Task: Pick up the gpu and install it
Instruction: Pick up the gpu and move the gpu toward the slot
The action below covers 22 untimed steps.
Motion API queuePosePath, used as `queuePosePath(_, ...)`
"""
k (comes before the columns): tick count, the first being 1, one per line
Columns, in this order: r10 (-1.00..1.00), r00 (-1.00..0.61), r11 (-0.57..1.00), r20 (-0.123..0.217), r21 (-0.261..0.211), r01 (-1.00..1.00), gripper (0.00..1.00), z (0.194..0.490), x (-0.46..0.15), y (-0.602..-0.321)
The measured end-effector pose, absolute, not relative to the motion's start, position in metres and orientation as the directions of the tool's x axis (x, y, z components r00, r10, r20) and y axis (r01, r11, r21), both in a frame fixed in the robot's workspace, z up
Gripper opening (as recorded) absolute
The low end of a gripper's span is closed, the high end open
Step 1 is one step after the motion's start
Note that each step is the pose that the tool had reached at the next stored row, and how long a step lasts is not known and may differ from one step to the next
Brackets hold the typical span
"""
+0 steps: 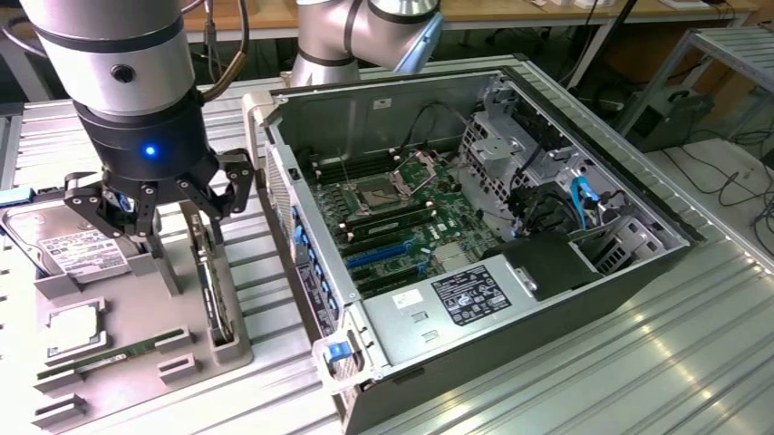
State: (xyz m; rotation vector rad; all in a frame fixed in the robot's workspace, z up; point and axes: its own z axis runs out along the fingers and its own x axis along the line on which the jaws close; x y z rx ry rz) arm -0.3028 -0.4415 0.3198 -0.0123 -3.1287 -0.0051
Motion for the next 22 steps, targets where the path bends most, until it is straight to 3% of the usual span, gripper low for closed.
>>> queuePosePath(22, 0.007, -1.0, 1.0, 0.009, 0.001, 0.007, 0.6, 0.305, -0.303, -0.442)
